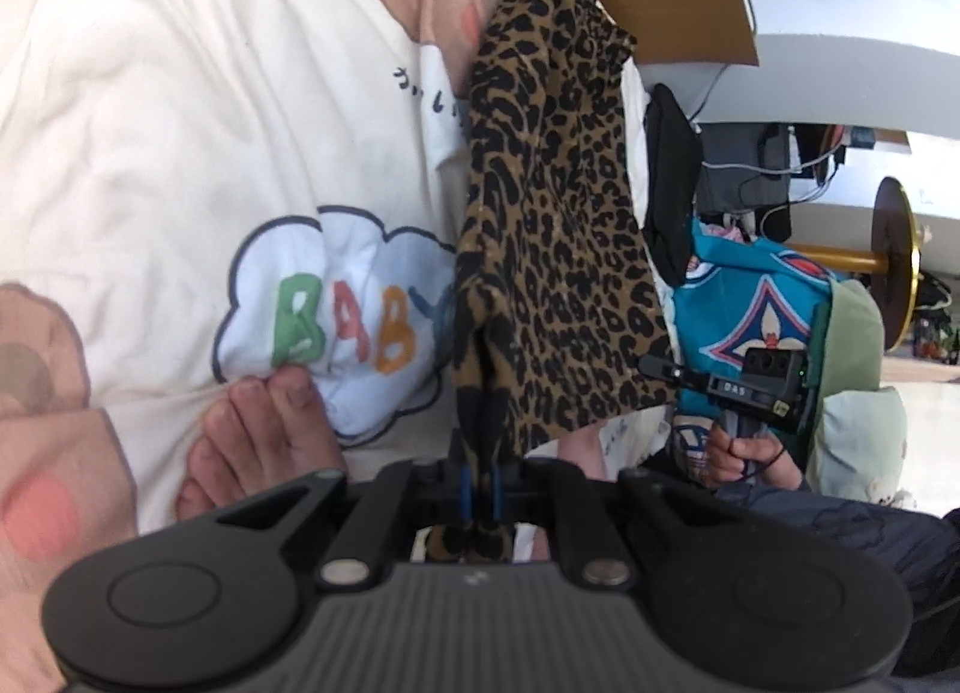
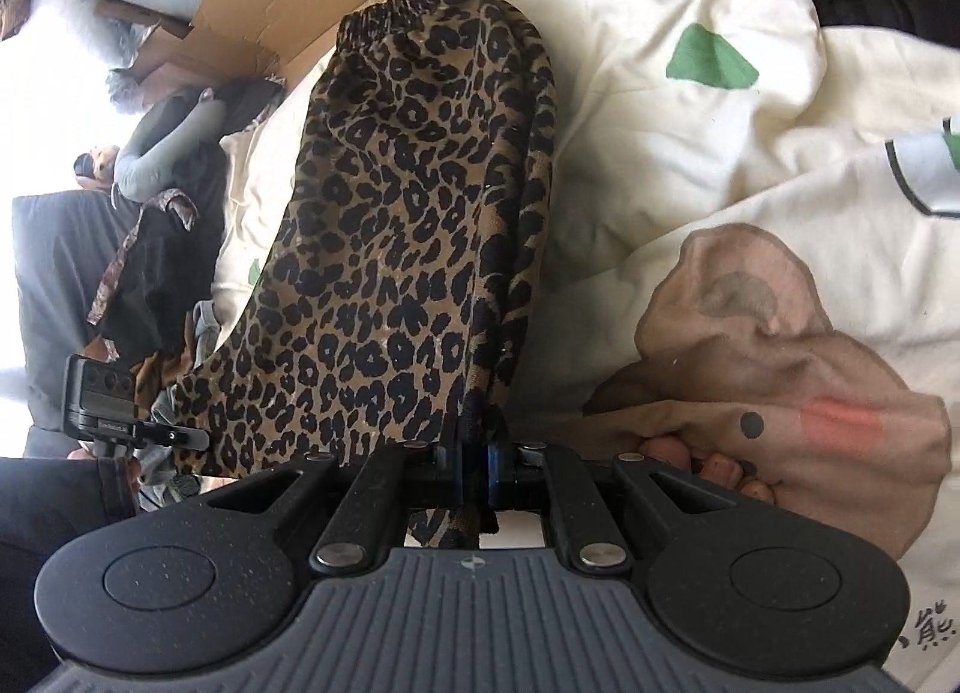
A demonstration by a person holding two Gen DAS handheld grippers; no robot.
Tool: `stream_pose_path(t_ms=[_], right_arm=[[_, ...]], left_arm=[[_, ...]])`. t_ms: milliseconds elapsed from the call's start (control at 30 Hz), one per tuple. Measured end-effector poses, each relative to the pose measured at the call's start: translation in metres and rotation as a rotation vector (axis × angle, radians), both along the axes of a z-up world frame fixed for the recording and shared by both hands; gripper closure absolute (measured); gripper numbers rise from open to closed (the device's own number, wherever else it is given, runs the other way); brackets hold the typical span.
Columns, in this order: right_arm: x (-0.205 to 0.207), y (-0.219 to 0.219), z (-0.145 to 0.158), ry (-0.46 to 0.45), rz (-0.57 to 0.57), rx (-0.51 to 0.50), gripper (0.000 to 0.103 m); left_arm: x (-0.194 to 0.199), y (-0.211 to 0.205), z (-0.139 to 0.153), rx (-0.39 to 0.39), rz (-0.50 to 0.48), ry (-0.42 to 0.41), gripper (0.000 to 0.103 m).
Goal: Fold clothes
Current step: 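Hold the hanging leopard shorts up between both grippers, then lower the held shorts onto the sheet with both grippers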
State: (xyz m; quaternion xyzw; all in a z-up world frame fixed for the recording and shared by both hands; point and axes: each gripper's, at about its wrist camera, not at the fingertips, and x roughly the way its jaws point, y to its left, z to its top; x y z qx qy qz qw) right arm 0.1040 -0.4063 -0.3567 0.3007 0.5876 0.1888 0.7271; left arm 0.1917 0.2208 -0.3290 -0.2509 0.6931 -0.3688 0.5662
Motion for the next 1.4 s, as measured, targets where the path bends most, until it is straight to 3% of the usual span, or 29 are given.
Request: stream_pose_path(t_ms=[200,667,1067,1400], right_arm=[[0.004,-0.001,0.011,-0.02,0.008,-0.002,0.098],[0.011,-0.021,0.029,-0.049,-0.133,0.13,0.098],[0.034,-0.026,0.004,-0.036,-0.239,0.171,0.098],[0.065,-0.025,0.01,-0.088,-0.265,0.101,0.097]], left_arm=[[0.009,0.002,0.011,-0.02,0.041,-0.033,0.097],[0.038,0.004,0.038,-0.131,0.154,-0.107,0.097],[0.064,-0.005,0.024,-0.168,0.256,-0.146,0.097],[0.095,-0.021,0.031,-0.196,0.326,-0.216,0.097]])
